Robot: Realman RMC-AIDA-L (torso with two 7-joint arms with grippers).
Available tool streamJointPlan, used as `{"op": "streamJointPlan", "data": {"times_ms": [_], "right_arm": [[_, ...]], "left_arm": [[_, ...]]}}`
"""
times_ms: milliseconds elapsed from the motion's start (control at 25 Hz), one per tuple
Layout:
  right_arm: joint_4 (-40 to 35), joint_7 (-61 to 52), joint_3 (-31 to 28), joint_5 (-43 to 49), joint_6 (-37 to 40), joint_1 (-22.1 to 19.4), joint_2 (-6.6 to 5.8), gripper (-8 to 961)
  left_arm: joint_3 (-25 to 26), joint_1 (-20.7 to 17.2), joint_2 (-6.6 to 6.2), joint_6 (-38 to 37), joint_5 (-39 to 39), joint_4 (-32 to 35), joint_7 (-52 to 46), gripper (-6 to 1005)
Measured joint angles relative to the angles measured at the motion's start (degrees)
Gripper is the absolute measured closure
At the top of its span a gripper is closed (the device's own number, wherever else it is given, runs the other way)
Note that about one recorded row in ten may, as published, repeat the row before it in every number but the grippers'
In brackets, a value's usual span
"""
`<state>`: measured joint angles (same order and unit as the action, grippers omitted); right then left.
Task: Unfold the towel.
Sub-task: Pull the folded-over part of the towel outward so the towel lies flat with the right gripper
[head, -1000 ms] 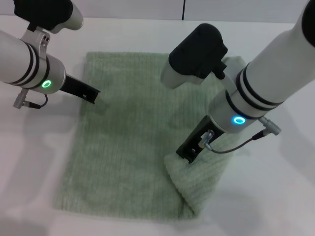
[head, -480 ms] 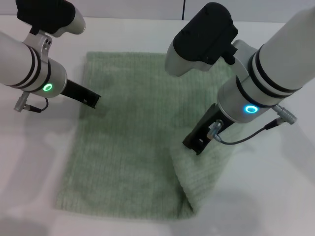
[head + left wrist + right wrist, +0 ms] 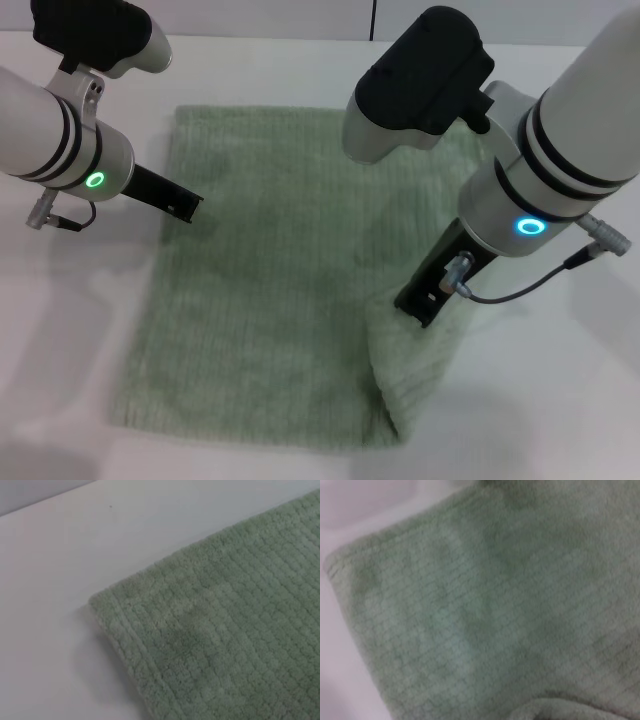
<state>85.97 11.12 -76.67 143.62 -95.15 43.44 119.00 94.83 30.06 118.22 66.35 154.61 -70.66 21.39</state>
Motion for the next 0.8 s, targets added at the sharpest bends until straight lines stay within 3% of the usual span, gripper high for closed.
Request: {"op": "streamJointPlan", "data": {"times_ms": [800], "right_arm": [[-0.3,-1.3,0.4,0.7,-3.7,-0.6,-0.17,947]], "left_arm": [[0.0,2.3,-0.08,-0.2,0.1,3.4,0.3,956]]}}
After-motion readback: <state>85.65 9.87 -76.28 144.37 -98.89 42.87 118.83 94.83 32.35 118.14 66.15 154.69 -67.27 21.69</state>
